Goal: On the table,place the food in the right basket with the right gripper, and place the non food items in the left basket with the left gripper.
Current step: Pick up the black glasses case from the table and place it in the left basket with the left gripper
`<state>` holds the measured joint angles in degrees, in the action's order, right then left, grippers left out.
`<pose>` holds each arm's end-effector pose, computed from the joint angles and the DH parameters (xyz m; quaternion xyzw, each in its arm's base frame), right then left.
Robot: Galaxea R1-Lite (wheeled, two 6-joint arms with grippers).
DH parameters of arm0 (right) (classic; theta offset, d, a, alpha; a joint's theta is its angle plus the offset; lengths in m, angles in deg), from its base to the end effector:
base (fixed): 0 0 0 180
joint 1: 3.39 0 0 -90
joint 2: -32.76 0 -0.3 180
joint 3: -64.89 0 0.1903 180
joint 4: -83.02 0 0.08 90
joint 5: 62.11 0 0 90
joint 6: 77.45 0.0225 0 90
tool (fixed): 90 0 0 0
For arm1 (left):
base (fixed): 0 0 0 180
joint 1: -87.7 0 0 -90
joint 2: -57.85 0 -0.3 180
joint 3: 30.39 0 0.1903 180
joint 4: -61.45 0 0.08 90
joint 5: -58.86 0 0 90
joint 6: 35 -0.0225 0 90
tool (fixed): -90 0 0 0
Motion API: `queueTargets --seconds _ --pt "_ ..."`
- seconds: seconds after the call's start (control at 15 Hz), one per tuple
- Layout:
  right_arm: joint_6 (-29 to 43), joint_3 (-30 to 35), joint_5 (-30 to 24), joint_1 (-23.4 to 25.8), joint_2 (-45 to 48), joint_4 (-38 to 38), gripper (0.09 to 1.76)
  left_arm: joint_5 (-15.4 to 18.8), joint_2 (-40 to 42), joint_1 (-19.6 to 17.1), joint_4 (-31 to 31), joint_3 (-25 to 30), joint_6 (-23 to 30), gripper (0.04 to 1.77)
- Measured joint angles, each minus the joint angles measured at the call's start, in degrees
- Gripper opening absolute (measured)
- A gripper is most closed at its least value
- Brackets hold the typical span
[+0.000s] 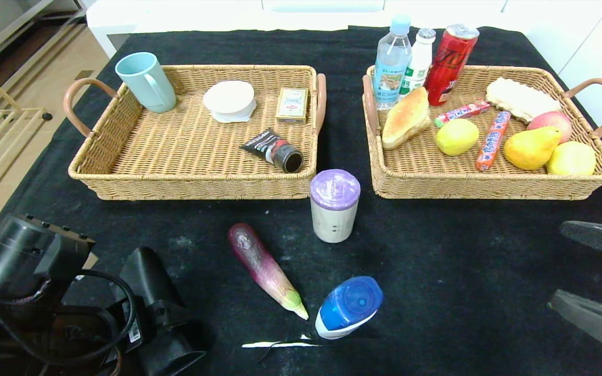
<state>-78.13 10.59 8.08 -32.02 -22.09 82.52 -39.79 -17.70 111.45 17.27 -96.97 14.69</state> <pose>0.1006 0.0636 0.2416 -0.0061 0.0067 0.4103 0.9119 0.1610 -0.0672 0.1790 -0.2593 0.4392 0.0739 0.8570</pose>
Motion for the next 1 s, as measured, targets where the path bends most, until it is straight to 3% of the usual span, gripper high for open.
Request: queueTargets --seconds 0.33,0.53,0.67,0.8,1.0 --pt "-0.1 0.2 0.0 -0.2 -0.2 -0.1 1.70 0.0 -0.2 0.0 0.5 0.3 0.0 1.72" --pt "-0.2 0.2 0.0 -0.2 -0.2 -0.1 1.70 0.1 -0.2 0.0 0.5 0.4 0.0 1.23" --pt "-0.2 0.2 0.0 -0.1 -0.3 -0.1 1.70 0.1 -0.3 0.0 0.5 0.4 0.0 1.00" --pt "-0.2 0.3 0.1 0.0 -0.5 0.1 1.70 0.1 -0.3 0.0 0.5 0.6 0.0 0.89" --pt "-0.2 0.3 0.1 0.1 -0.8 0.1 1.70 0.0 -0.3 0.0 0.7 1.2 0.0 0.86"
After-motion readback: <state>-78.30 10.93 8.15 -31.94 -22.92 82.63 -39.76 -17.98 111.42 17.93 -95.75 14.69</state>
